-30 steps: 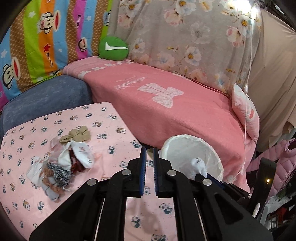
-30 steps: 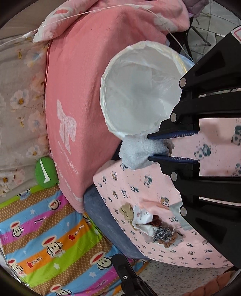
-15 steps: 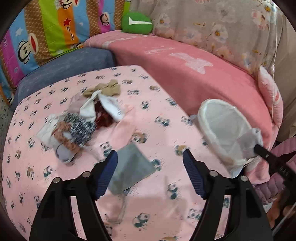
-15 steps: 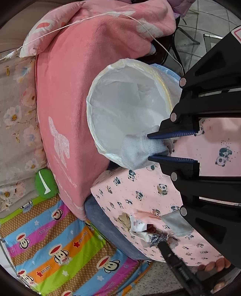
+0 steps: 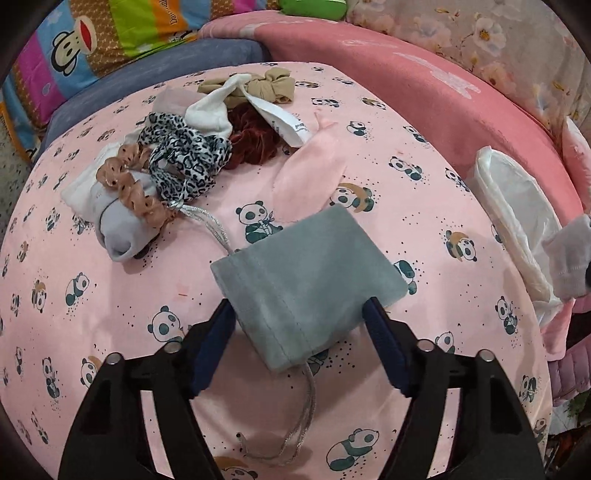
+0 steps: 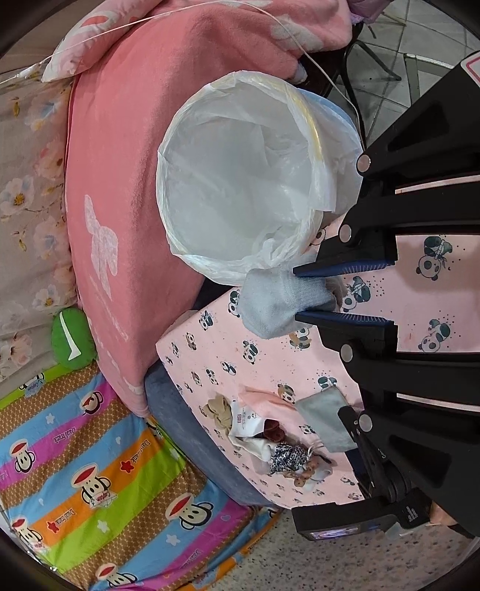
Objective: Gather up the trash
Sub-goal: 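Carry the grey sock toward the basket with the right gripper while the left gripper grasps the grey pouch, then drop the sock and the grey pouch into the basket, opening both grippers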
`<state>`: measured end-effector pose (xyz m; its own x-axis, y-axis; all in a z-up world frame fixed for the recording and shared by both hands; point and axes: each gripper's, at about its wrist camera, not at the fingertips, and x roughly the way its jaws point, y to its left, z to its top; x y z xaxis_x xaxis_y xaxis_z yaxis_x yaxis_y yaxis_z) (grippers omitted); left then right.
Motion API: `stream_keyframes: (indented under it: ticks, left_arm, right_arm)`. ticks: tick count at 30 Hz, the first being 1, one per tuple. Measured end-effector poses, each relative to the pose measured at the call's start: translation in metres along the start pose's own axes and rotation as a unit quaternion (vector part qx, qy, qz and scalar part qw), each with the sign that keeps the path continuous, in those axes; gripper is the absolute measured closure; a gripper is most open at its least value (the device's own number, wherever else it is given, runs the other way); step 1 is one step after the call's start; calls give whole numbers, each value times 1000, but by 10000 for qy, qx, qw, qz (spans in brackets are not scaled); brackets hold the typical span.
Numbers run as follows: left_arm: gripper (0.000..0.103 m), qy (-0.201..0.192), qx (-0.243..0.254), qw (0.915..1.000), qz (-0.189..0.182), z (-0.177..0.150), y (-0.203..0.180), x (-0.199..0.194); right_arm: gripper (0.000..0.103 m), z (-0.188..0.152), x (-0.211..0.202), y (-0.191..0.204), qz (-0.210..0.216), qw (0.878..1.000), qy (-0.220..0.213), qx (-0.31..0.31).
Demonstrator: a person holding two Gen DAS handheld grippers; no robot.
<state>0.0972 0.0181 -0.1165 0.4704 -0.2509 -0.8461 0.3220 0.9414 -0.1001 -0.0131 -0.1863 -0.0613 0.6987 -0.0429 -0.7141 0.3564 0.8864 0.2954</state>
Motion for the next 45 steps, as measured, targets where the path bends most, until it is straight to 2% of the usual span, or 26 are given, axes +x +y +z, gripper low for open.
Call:
stream_keyframes:
  ticks: [1, 4, 6, 11, 17, 27, 36, 45]
  left_arm:
    - [55, -7, 57, 10000, 5, 0, -3, 0]
    - [82, 60, 132, 9997, -175, 0, -9, -2]
    - [87, 51, 148, 9995, -286, -1, -13, -6]
    - [88, -99, 253, 9983, -522, 2, -32, -24]
    - [88, -399, 619, 9947, -718, 22, -73, -47]
    - [88, -861, 1284, 9828, -1011, 57, -149, -68]
    - [88, -1030, 1597, 9739, -1242, 78, -194, -68]
    - [87, -997, 1743, 9703, -1351, 88, -223, -59]
  right_arm:
    - [84, 0, 1, 0, -6, 10000, 12, 5]
    - [84, 0, 4, -1, -12, 10000, 45, 35]
    - [84, -1, 6, -1, -8, 10000, 65, 53]
    - [84, -2, 6, -5, 13, 9999, 81, 115]
    - [84, 3, -2, -16, -4, 9998, -27, 212]
    - [84, 29, -15, -47, -124, 9987, -324, 370]
    - [84, 54, -20, -80, -283, 9972, -494, 477]
    - [84, 69, -15, -108, -388, 9959, -523, 631]
